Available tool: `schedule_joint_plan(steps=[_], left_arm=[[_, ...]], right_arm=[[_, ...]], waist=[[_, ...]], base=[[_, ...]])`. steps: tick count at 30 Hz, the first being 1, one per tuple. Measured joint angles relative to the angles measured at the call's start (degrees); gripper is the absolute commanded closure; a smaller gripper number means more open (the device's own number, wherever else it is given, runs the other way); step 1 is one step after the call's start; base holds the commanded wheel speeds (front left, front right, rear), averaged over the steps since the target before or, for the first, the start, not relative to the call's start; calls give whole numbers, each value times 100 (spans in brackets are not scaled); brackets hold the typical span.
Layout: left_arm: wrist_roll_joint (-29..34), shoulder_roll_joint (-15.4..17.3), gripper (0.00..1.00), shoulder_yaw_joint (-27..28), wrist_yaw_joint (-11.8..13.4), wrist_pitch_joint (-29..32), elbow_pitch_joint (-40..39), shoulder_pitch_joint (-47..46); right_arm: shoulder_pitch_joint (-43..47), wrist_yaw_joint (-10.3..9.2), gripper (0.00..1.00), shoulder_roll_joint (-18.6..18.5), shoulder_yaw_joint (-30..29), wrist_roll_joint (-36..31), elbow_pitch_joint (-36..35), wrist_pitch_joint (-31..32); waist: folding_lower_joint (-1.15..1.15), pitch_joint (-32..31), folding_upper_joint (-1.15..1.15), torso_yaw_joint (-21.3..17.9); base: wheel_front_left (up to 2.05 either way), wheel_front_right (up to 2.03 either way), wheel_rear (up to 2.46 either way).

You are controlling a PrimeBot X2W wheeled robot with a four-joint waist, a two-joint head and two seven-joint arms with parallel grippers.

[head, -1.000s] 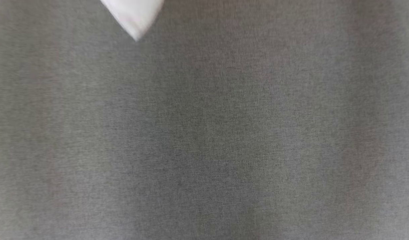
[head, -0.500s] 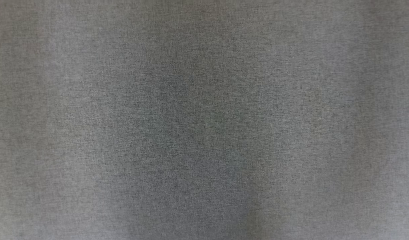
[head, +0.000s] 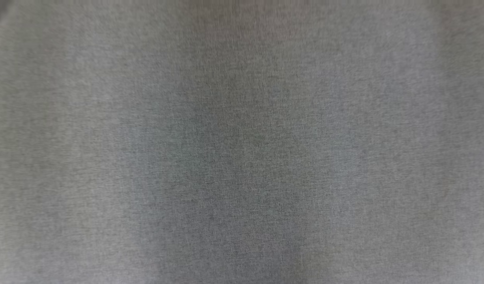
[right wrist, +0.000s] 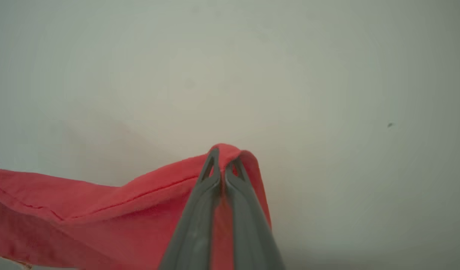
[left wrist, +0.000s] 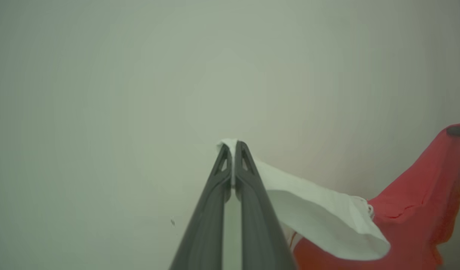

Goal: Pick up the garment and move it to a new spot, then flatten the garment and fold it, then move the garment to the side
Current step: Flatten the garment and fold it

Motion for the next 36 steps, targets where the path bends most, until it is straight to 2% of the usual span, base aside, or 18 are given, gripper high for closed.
schedule_joint_plan(steps=[3,7,9,10,14,17,20,23,27,32,36], left_arm=[[-167,252,100,73,64,-27,-588,782],[-321,632,100,209,465,-45,-1681,1955],[-425,870,100,305,762,-46,-2323,2640],[-601,1144,100,398,1094,-46,-2965,3383],[-802,1625,100,444,1819,-37,-4198,4935],[-991,1897,100,424,2207,-40,-4883,5990],[-1249,1973,100,417,2414,-38,-5216,6915],[-1355,1929,100,593,2638,-41,-5410,7677],[-1351,1464,100,1061,2764,-46,-5568,8760],[-1115,790,100,1414,2590,-46,-5509,9937],[-943,410,100,1716,2436,-46,-5322,10685]], right_arm=[[679,0,100,-243,127,318,-466,-134],[1776,0,100,-634,209,682,-1100,-313],[2403,0,100,-803,263,825,-1362,-393],[3019,0,100,-902,248,988,-1562,-544],[4216,0,100,-942,242,1134,-1925,-781],[5032,0,100,-892,225,1149,-2119,-887],[5664,0,100,-803,89,1139,-2281,-912],[6217,0,100,-739,-165,1137,-2374,-918],[6939,0,100,-649,-445,1023,-2451,-882],[7805,0,100,-470,-847,881,-2434,-886],[8510,0,100,-238,-1124,813,-2434,-858]], waist=[[0,-200,0,10],[-1,-503,-1,30],[-1,-663,-1,36],[-1,-825,-1,37],[-2,-1154,-2,29],[-2,-1393,-2,8],[-2,-1619,-2,-13],[-2,-1830,-2,-33],[-2,-2073,-2,-62],[-1,-2318,-2,-57],[-1,-2496,-2,-7]], base=[[0,0,0],[0,0,0],[0,0,0],[0,0,0],[0,0,0],[0,0,0],[0,0,0],[0,0,0],[0,0,0],[0,0,0],[0,0,0]])
